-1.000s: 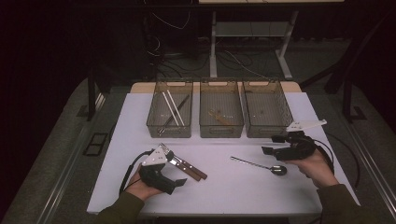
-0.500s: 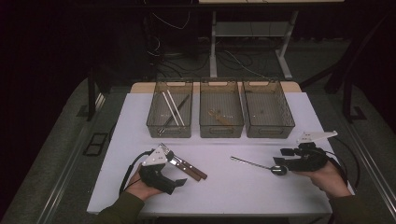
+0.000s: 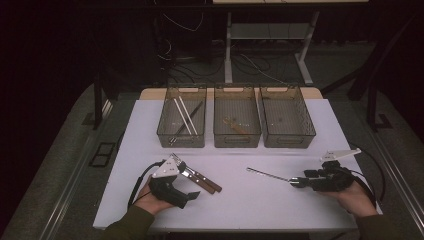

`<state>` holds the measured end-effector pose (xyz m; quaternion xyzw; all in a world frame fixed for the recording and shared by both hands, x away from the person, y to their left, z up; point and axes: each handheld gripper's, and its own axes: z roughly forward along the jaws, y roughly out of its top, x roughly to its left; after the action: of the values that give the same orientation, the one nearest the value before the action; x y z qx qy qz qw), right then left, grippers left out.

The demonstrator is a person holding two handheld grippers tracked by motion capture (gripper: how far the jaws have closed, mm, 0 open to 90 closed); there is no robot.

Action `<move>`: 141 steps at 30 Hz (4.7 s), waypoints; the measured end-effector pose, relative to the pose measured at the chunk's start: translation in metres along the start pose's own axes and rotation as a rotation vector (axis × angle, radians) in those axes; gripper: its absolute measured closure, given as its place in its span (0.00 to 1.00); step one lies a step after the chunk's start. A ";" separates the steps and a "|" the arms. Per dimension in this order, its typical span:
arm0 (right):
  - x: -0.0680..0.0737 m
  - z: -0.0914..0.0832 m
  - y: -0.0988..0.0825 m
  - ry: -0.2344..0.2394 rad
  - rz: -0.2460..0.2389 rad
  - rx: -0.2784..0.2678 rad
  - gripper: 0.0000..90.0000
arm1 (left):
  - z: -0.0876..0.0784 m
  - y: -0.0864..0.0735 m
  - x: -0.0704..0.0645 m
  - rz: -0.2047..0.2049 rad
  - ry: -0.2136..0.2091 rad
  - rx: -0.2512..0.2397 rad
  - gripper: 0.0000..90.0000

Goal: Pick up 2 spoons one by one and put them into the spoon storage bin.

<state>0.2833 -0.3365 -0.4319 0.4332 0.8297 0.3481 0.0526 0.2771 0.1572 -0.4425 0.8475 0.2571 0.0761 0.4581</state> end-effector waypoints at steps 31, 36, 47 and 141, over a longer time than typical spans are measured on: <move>0.006 0.010 -0.003 0.019 -0.111 0.070 0.82 | 0.000 0.000 -0.001 0.001 -0.001 0.001 0.00; 0.007 0.008 -0.002 0.031 -0.120 0.058 0.91 | 0.000 0.000 -0.001 0.001 -0.001 -0.001 0.00; 0.011 0.009 -0.002 0.059 -0.157 0.080 0.96 | 0.000 0.000 -0.001 0.001 -0.001 -0.003 0.00; 0.024 0.014 0.111 -0.191 0.004 -0.230 0.97 | 0.002 0.000 -0.002 -0.009 -0.004 -0.005 0.00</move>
<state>0.3489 -0.2685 -0.3680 0.4571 0.7748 0.3980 0.1799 0.2765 0.1548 -0.4435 0.8453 0.2596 0.0731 0.4612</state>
